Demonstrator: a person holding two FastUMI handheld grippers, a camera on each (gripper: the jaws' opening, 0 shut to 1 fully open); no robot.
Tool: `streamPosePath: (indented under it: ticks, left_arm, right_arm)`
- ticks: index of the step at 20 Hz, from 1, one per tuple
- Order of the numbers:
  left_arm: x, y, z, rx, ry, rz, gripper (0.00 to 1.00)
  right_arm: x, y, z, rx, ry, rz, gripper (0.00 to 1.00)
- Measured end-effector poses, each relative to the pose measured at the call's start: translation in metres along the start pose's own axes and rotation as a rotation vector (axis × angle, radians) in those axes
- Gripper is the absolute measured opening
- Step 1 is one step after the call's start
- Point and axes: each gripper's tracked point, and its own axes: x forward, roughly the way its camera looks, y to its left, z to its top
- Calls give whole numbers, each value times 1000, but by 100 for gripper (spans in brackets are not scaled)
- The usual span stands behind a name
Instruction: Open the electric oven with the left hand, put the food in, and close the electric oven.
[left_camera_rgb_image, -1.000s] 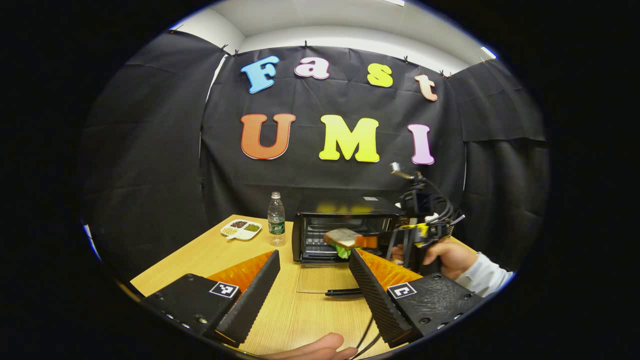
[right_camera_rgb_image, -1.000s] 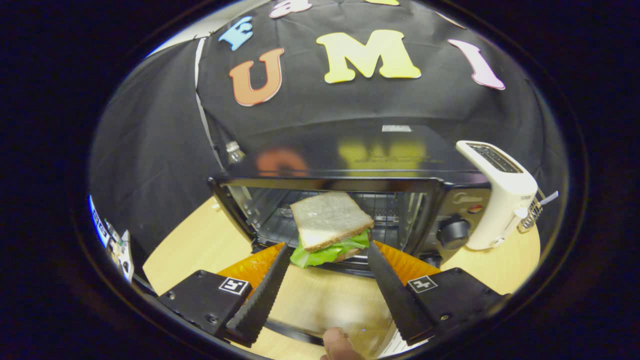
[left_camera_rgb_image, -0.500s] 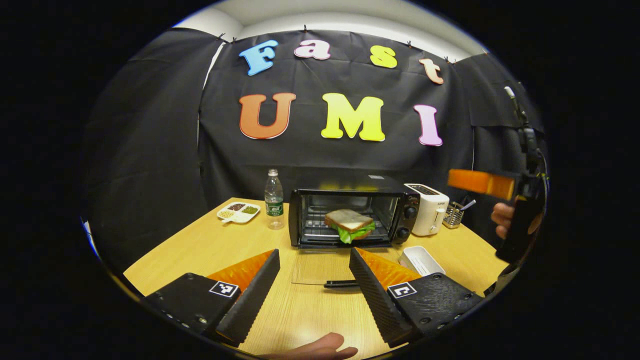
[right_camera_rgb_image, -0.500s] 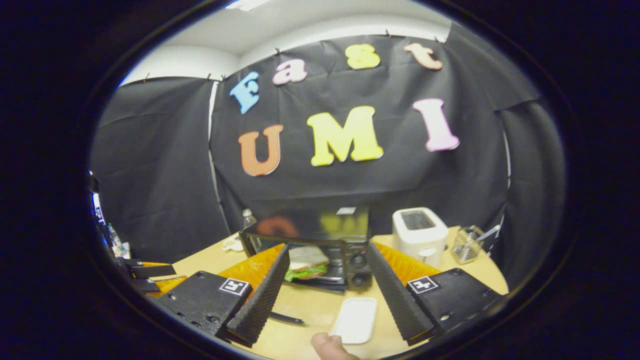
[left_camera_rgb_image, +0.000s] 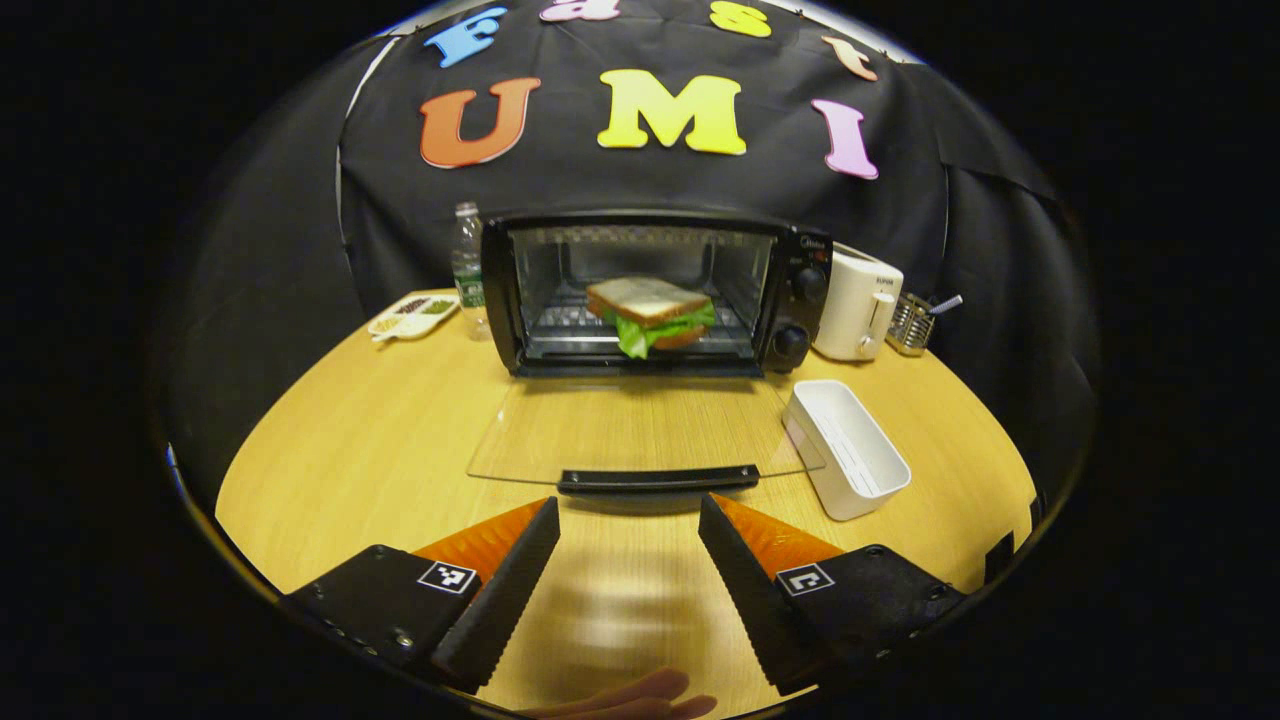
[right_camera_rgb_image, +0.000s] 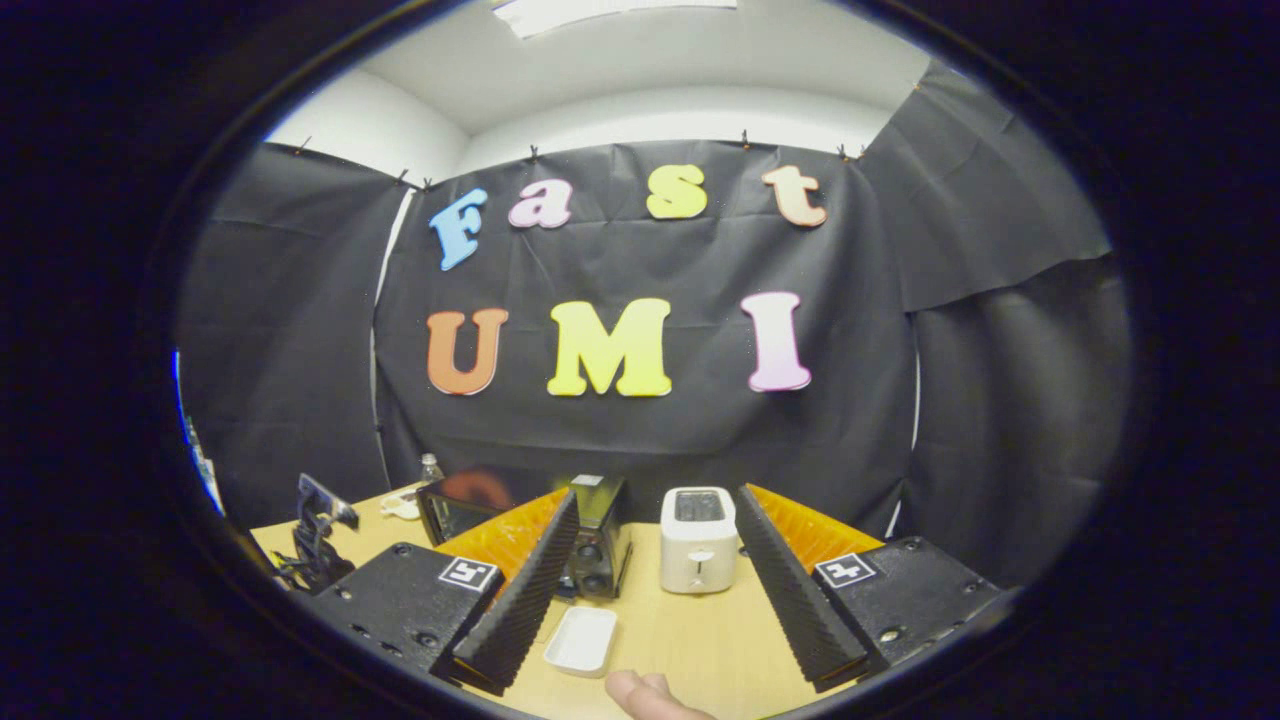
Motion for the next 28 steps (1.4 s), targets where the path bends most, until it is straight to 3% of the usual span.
streamPosePath:
  ticks: [3, 4, 5, 6, 7, 11, 12, 13, 14, 15, 20, 21, 23, 24, 25, 26, 28]
  left_arm:
    - [16, -17, -14, 0, 86, -3, 93]
    - [18, -17, -16, 3, 97, 5, 93]
    - [24, -18, -16, 2, 109, 9, 94]
    - [29, -22, -19, -4, 124, 4, 93]
    - [33, -23, -20, -4, 138, 6, 94]
    - [46, -14, -12, 31, 163, 59, 94]
    - [47, -19, -14, 24, 183, 40, 95]
    - [48, -21, -14, 13, 186, 33, 94]
    - [47, -22, -14, 11, 198, 30, 94]
    - [46, -22, -11, 5, 197, 29, 94]
    - [37, -22, 13, 19, 131, 40, 95]
    - [35, -22, 17, 22, 118, 41, 100]
    - [31, -22, 26, 20, 97, 38, 95]
    - [30, -22, 30, 17, 86, 38, 100]
    - [27, -22, 35, 20, 71, 39, 95]
    - [26, -22, 41, 26, 52, 40, 100]
    - [22, -23, 54, 49, 1, 42, 94]
  right_arm:
    - [-5, -20, -2, -30, -22, -37, 89]
    - [-4, -28, -4, -38, -24, -51, 100]
    - [-5, -36, -9, -29, -21, -67, 89]
    - [-7, -39, -10, -16, -27, -68, 89]
    - [-8, -42, -8, -17, -41, -69, 100]
    - [-10, -64, -11, -74, -81, -114, 100]
    - [-12, -67, -15, -82, -76, -117, 89]
    - [-14, -69, -17, -86, -70, -113, 100]
    - [-13, -72, -19, -84, -66, -116, 100]
    - [-11, -75, -20, -82, -63, -119, 89]
    - [-6, -80, -32, -67, -42, -117, 89]
    - [-4, -81, -34, -65, -35, -115, 89]
    - [-4, -83, -36, -64, -29, -120, 89]
    - [-4, -82, -35, -64, -31, -123, 100]
    - [-5, -82, -35, -65, -32, -124, 89]
    - [-5, -81, -36, -70, -32, -127, 89]
    - [-4, -83, -39, -87, -27, -147, 89]
